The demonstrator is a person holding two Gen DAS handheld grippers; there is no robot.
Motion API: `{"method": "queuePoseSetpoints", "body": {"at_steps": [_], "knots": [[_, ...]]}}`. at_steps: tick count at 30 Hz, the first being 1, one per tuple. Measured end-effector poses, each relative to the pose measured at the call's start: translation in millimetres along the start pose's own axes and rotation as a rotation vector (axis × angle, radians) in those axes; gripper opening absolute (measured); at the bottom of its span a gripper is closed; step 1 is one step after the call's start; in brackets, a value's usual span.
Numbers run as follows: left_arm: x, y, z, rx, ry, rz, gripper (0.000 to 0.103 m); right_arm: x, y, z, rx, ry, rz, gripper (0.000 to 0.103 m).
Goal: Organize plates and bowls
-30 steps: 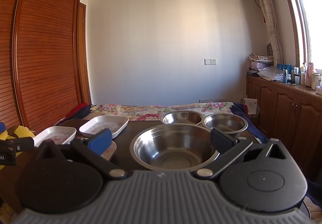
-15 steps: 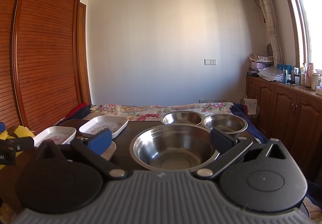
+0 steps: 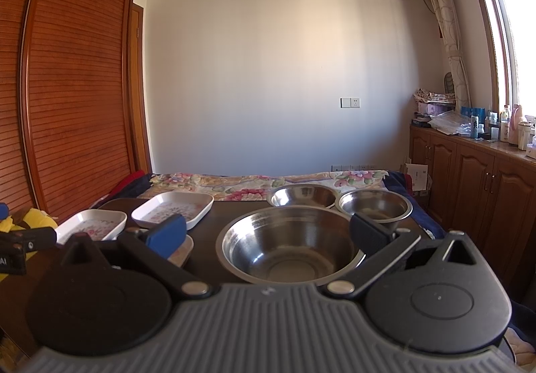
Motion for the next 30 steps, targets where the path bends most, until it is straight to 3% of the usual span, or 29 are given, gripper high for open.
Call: {"method": "queuePoseSetpoints", "body": {"at_steps": [20, 30], "knots": [[14.7, -17.1, 10.8, -0.009, 0.002, 0.056, 0.103, 3.2, -10.9, 12.8, -0.046, 0.012, 0.019, 0.103], [28.0, -48.1, 26.8, 0.037, 0.004, 0.124, 0.103, 12.8, -42.3, 47.5, -0.202, 0.034, 0.110, 0.102]]}}
Point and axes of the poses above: each gripper's, at about its wrist camera, not at the fingertips, and y roughly against the way its jaws point, z to its left, x to its underside, the point moved 3 cm from there along -y, roughly the way its jaws point, and after that the axes turned 4 degrees about y, right-handed, at the moved point
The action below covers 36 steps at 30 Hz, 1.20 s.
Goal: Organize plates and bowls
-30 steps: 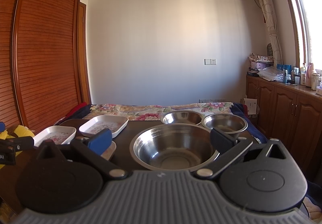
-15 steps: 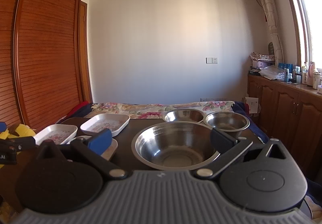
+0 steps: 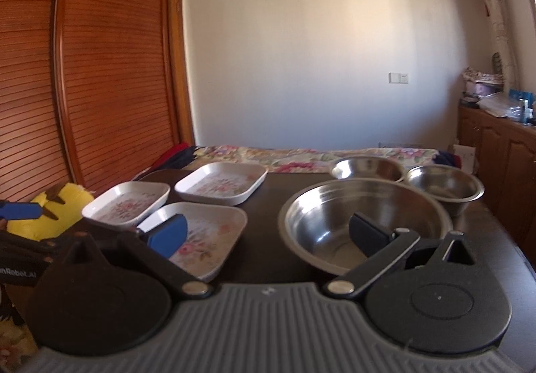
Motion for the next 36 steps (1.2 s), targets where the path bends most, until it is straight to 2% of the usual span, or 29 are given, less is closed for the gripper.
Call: {"method": "queuePoseSetpoints", "body": {"at_steps": [1, 3, 5, 9, 12, 15, 20, 26, 36], "knots": [[-0.6, -2.9, 1.8, 0.013, 0.003, 0.005, 0.102, 0.1, -3.9, 3.5, -0.016, 0.008, 0.009, 0.100], [-2.2, -7.8, 5.4, 0.044, 0.011, 0.015, 0.100, 0.3, -12.1, 9.1, -0.041, 0.023, 0.035, 0.088], [-3.7, -13.6, 9.3, 0.067, 0.026, 0.022, 0.099, -0.2, -19.4, 13.6, -0.082, 0.020, 0.060, 0.086], [-5.8, -28.6, 12.9, 0.095, 0.039, 0.044, 0.091, 0.9, -31.9, 24.1, -0.137, 0.023, 0.097, 0.076], [-4.5, -41.4, 13.0, 0.118, 0.050, 0.068, 0.082, 4.9, -42.9, 30.5, -0.150, 0.040, 0.127, 0.067], [-4.1, -52.3, 11.9, 0.136, 0.057, 0.090, 0.074, 7.6, -52.4, 32.9, -0.147, 0.053, 0.151, 0.063], [-6.3, -64.8, 11.1, 0.160, 0.051, 0.105, 0.073, 11.5, -65.5, 35.9, -0.129, 0.084, 0.180, 0.055], [-7.8, -81.2, 15.4, 0.174, 0.049, 0.131, 0.067, 12.8, -77.8, 41.7, -0.111, 0.132, 0.203, 0.051], [-8.8, -95.4, 15.1, 0.190, 0.036, 0.162, 0.054, 14.5, -90.6, 36.8, -0.093, 0.117, 0.244, 0.047]]}}
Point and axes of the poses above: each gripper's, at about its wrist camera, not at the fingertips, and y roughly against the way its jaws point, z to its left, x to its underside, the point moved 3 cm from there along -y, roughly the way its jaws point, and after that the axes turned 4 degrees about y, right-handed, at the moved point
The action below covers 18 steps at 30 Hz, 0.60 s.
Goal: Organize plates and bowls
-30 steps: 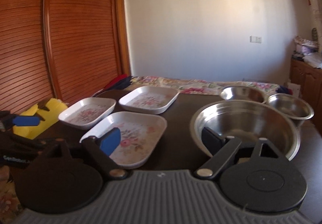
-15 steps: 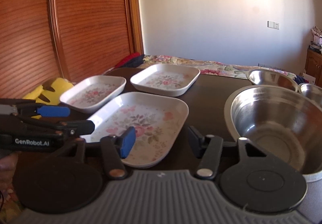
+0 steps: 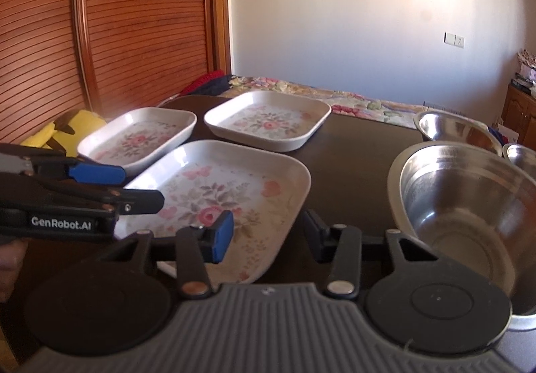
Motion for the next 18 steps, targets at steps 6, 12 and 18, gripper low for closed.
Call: {"method": "queuePoseSetpoints", "body": {"at_steps": [6, 12, 18], "knots": [[-1.6, -4.8, 1.1, -0.007, -0.009, 0.009, 0.041, 1.2, -1.7, -1.2, -0.006, -0.016, 0.015, 0.044], [-0.8, -9.3, 7.2, -0.005, 0.012, 0.017, 0.019, 1.5, -6.9, -5.1, -0.002, -0.047, 0.030, 0.028], [1.1, -4.3, 8.8, -0.008, 0.025, 0.019, 0.014, 2.6, -7.3, -8.2, -0.001, -0.067, 0.021, 0.020]]}}
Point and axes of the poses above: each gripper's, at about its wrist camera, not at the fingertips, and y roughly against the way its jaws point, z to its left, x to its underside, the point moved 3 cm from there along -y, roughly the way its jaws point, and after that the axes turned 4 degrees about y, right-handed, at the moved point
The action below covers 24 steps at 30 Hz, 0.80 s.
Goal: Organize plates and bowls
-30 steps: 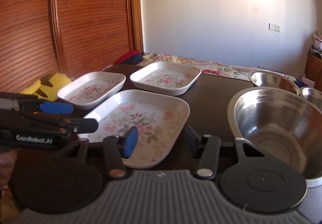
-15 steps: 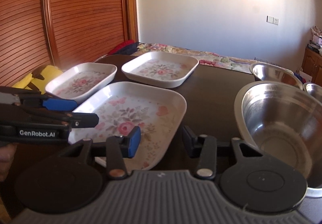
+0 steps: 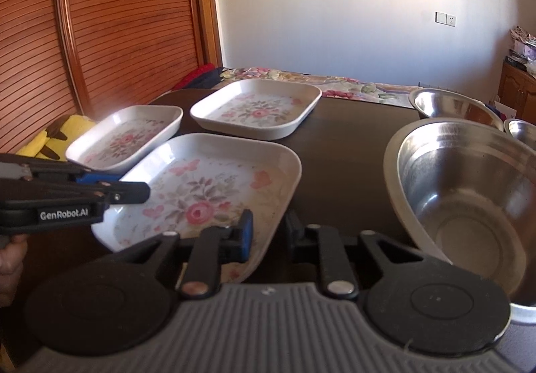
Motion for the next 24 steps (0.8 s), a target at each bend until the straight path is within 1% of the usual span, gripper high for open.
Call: {"method": "queuePoseSetpoints", "body": {"at_steps": [3, 8, 18, 24], "knots": [[2.4, 3.9, 0.9, -0.004, 0.010, 0.003, 0.014, 1.5, 1.9, -1.5, -0.011, -0.013, -0.002, 0.017], [7.1, 17.5, -1.0, -0.005, 0.016, -0.010, 0.014, 3.4, 8.3, 0.1, -0.035, -0.026, -0.011, 0.017], [19.2, 54.4, -13.5, 0.005, 0.012, -0.041, 0.014, 10.5, 37.6, 3.2, -0.054, -0.050, -0.053, 0.017], [28.4, 73.5, -21.4, 0.002, 0.003, -0.056, 0.014, 17.6, 54.3, 6.6, -0.052, -0.045, -0.077, 0.017]]}}
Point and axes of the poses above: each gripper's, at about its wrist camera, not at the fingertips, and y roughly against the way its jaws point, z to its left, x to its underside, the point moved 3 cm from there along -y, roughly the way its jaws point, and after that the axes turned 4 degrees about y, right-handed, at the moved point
